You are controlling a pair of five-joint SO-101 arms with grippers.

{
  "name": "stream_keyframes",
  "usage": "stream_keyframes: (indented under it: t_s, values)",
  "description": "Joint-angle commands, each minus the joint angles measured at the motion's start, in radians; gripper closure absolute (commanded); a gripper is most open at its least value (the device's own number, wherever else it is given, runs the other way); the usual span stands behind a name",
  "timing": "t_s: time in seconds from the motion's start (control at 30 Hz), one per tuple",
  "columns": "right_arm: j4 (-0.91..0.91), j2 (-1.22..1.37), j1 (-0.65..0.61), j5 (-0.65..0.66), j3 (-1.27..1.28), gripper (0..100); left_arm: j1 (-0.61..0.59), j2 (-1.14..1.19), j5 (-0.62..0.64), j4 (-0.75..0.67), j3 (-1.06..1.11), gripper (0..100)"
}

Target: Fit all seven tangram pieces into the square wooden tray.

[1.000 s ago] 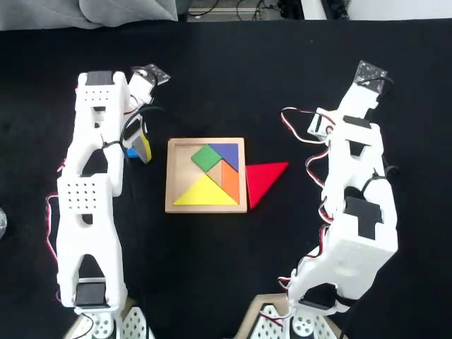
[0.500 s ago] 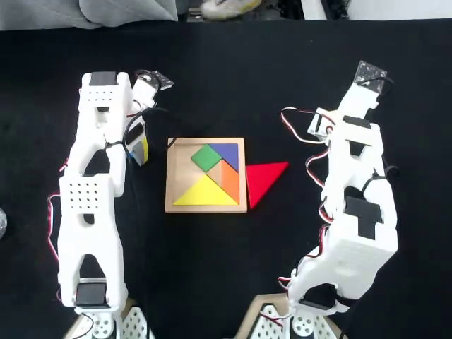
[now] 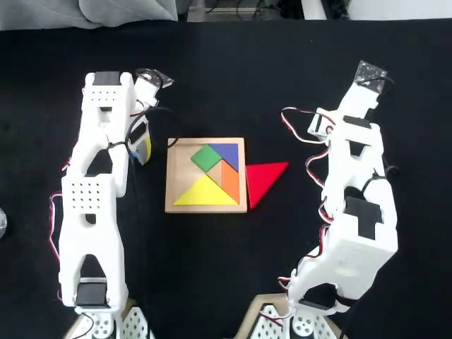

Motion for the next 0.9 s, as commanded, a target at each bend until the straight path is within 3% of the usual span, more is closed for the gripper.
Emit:
stream_keyframes:
  t_s: [0.0,0.1,0.27,0.6,0.73,0.87]
  values:
    - [-0.018,-0.008,-0.017,0.012,-0.054,98.4,0.022,-0.012,0.014,-0.014,-0.050,81]
    - [-0.018,-0.008,-0.017,0.012,-0.054,98.4,0.024,-0.012,0.015,-0.040,-0.041,82]
    - [-0.018,-0.008,-0.017,0.012,-0.054,98.4,0.024,-0.012,0.009,-0.055,-0.041,95]
    - [-0.018,-0.010,-0.017,0.012,-0.054,98.4,0.051,-0.100,-0.032,0.077,-0.168,93]
    - [-0.018,-0.010,-0.017,0.012,-0.054,98.4,0.077,-0.239,-0.230,0.078,-0.147,93]
    - [-0.018,-0.010,-0.017,0.012,-0.054,98.4,0.171,-0.368,-0.417,0.077,0.005,88]
